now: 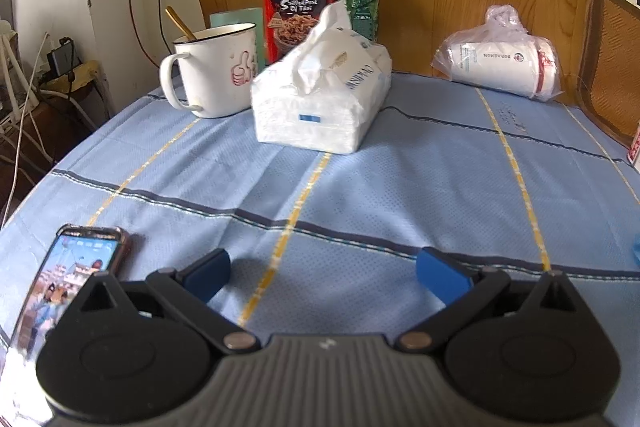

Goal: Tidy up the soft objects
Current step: 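Carry the blue case over the pink tin and open the right tool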

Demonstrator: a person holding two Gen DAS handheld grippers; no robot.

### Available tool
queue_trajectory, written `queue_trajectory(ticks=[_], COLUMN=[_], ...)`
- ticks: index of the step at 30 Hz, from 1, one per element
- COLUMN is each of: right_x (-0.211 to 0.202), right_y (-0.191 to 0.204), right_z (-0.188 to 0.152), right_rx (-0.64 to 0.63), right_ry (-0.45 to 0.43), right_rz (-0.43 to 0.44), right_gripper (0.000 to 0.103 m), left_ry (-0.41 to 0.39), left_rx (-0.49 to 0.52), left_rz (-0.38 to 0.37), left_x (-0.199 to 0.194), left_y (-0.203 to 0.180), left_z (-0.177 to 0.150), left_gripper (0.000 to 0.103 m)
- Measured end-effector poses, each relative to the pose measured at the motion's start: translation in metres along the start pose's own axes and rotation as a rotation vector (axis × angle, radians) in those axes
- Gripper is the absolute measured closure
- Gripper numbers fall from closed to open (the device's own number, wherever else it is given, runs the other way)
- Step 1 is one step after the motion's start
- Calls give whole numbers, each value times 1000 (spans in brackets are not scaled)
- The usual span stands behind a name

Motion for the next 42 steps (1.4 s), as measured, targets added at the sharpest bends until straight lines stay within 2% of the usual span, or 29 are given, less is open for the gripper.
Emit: queue_trajectory(ticks=[4,7,11,14,17,20,23,26,29,30,31,32,33,37,42], right_x=[-17,-29,-46,-55,-64,-73,-78,-77,-79,-79,-79,-81,-81,-85,-102], right_y=[-29,-49,-65,-75,-84,-89,-91,-93,-96,-96,-94,-93,-92,-95,-113], right_z=[-10,-19,-31,-37,-43,-49,-56,-61,-62,-62,-63,-63,-62,-57,-28], right_rx=[24,69,92,100,106,99,79,66,61,54,43,29,23,37,71], right_ry=[-14,-12,-23,-32,-40,-58,-68,-61,-77,-80,-85,-93,-100,-146,-266], right_rz=[-73,-99,-123,-149,-161,-159,-153,-143,-141,-140,-141,-134,-137,-162,-194], right_gripper=[45,45,44,37,33,31,29,28,29,32,42,43,43,43,43], left_ry=[15,39,83,136,194,231,265,265,274,284,290,290,295,246,161], left_rx=[32,86,155,160,134,125,151,200,215,212,206,209,215,245,271], left_rz=[-52,-140,-352,-526,-668,-754,-787,-770,-785,-797,-807,-818,-836,-837,-885], left_x=[1,2,-4,-12,-18,-25,-25,-23,-17,-14,-14,-16,-17,-28,-47], left_y=[-31,-72,-140,-184,-215,-234,-252,-266,-276,-279,-283,-286,-291,-304,-333], left_z=[-2,-4,-10,-13,-17,-20,-26,-32,-30,-31,-32,-33,-34,-18,21], left_gripper=[0,1,1,2,6,10,12,11,9,9,10,19,19,20,20])
Point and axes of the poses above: each gripper's, at about its wrist camera, not at the fingertips, and x roughly the way its jaws point, y to its left, z to its top, the point moved 7 cm from there along x, roughly the way its jaws point, and after that the axes turned 10 degrees about -z, right-handed, at the moved point
